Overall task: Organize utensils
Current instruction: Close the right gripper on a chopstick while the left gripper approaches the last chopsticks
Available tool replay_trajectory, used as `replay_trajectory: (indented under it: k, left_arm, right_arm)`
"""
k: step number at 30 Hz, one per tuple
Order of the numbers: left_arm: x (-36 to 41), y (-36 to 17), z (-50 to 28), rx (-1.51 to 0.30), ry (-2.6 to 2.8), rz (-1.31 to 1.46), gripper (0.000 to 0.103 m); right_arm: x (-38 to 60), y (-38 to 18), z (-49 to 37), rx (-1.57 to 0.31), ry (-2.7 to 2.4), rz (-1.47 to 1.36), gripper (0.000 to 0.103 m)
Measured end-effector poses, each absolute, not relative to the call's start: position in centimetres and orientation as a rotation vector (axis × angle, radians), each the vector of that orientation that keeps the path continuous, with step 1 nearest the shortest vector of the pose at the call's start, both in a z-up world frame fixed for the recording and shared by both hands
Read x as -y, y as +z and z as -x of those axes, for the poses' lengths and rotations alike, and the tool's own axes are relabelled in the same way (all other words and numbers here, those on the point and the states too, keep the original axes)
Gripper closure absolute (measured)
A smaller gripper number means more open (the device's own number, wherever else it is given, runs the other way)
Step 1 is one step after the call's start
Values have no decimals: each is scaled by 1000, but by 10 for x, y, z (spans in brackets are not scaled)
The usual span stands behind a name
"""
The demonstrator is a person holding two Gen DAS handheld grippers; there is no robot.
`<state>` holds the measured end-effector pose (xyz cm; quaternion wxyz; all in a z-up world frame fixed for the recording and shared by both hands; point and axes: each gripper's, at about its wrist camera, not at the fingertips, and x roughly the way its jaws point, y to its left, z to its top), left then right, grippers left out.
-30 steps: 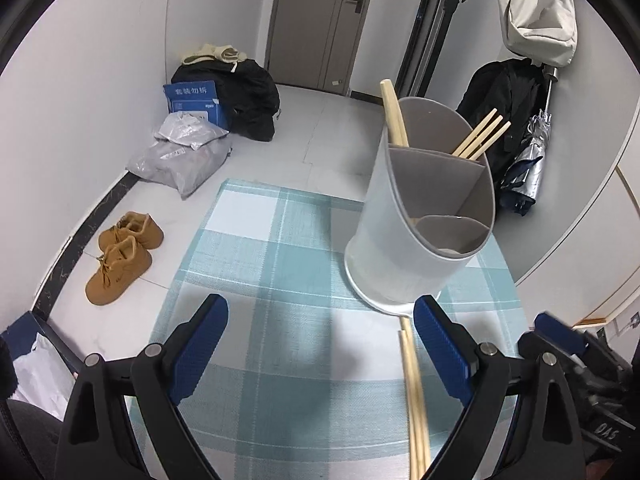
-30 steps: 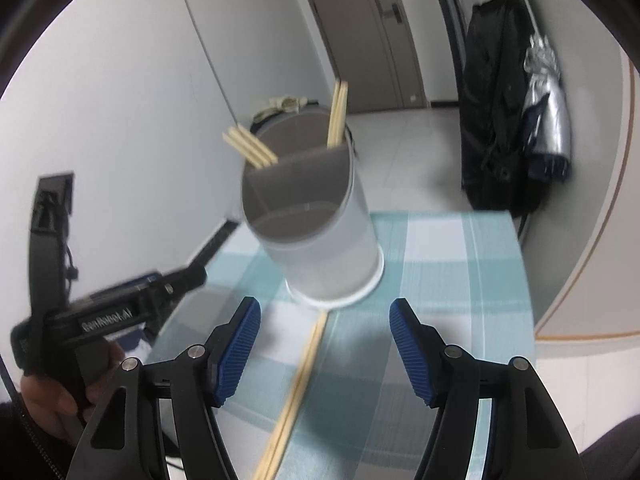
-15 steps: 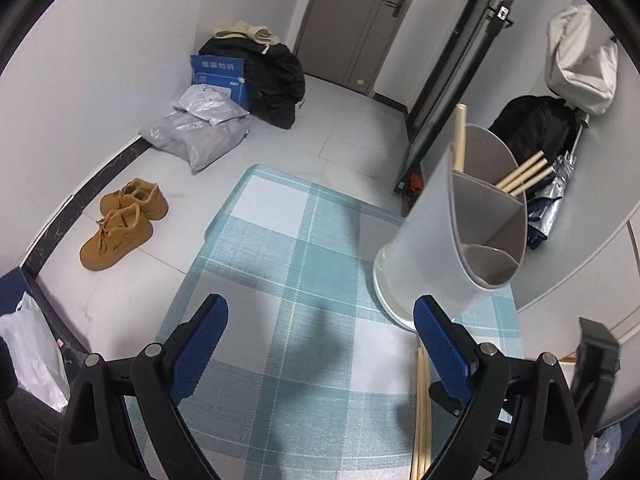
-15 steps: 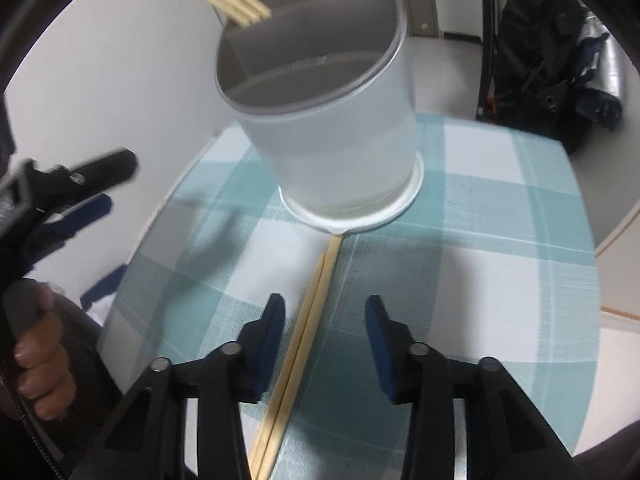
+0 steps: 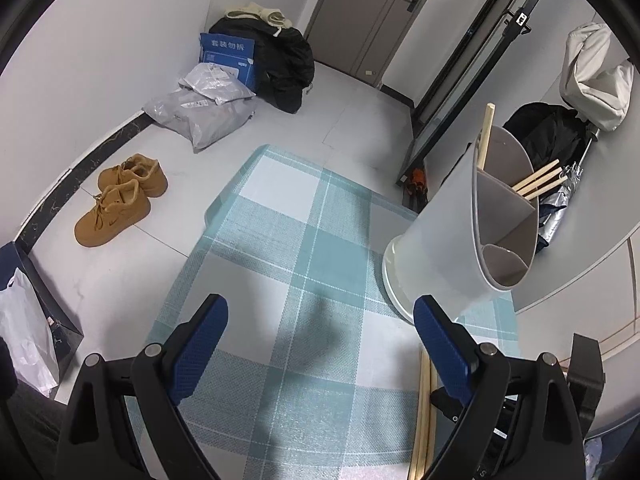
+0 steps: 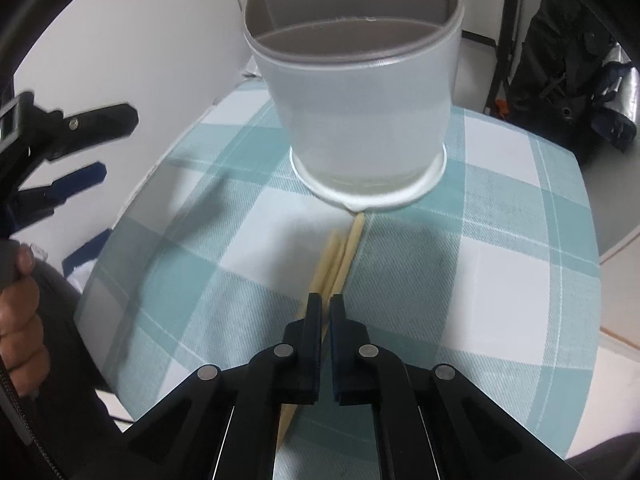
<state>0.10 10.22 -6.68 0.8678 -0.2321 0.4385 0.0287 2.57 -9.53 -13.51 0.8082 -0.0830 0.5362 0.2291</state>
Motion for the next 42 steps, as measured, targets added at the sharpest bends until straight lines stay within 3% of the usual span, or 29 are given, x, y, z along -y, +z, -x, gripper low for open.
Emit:
replay_trajectory:
  k: [13,28,42]
  left_arm:
    - [-102,-71,-5,-947,56,487,12]
    - [-110,-81,-6,-988,92,515,12]
    - [-117,-84,-9,-998,99,577,12]
  right_arm:
    - [119,-128,-15,-1172,473,170,97]
    - [78,-136,-67,-1166,431,226,94]
    - [91,-133,-56,-1199,433,261,97]
